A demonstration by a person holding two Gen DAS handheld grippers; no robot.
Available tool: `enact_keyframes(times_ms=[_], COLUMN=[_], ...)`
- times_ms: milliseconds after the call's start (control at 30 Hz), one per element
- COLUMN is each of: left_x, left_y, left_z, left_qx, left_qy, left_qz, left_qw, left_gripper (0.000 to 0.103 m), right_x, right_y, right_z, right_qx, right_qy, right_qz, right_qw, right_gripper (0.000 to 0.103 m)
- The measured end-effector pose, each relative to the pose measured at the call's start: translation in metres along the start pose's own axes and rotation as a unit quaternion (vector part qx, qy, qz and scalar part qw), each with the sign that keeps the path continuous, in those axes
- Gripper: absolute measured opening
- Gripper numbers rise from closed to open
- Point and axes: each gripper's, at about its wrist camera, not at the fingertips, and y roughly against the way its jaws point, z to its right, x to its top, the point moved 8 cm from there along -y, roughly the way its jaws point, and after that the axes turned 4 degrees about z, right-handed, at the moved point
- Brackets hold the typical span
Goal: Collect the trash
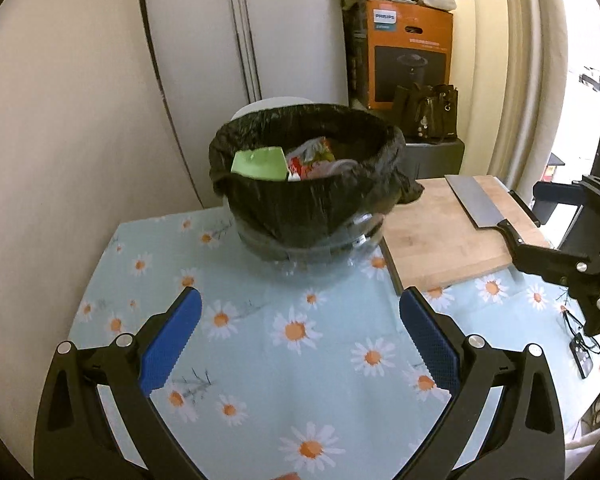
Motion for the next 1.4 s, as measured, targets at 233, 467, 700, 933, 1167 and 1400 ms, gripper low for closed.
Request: enact_keyframes(times_ms=[233, 467, 700, 933, 1167, 1400], left_x=[-0.016, -0.02, -0.029, -0.036, -0.039, -0.042], left_y=[0.003, -0.003, -0.006, -0.002, 0.0, 0.002], left_z=[0.008, 0.006, 0.006, 0.008, 0.006, 0.009], left_qx=[0.007, 0.023, 0.027, 0.024, 0.031, 0.031], left_qy=[0.016, 0.042, 0.06, 0.058, 0.062, 0.057], left_qz=[0.005, -0.004, -0.013, -0.017, -0.019, -0.02], left_qw=[0.9998, 0.9988, 0.9977, 0.9979, 0.9974, 0.9977], left_gripper=[0.097, 0.097, 0.097, 0.097, 0.097, 0.097], right_x=[-0.015, -0.02, -0.025, -0.03, -0.033, -0.034], right_y=[0.005, 0.004, 0.005, 0.006, 0.007, 0.008], right_z=[-0.003, 0.004, 0.007, 0.002, -0.002, -0.003], right_qx=[0.017, 0.01, 0.01, 0.016, 0.026, 0.026], right_qy=[0.004, -0.014, -0.024, -0.02, -0.019, -0.019], right_qz=[0.002, 0.002, 0.002, 0.0, 0.0, 0.0], right_qw=[1.0, 1.0, 1.0, 1.0, 0.999, 0.999], right_gripper=[0.095, 0.095, 0.095, 0.095, 0.095, 0.095])
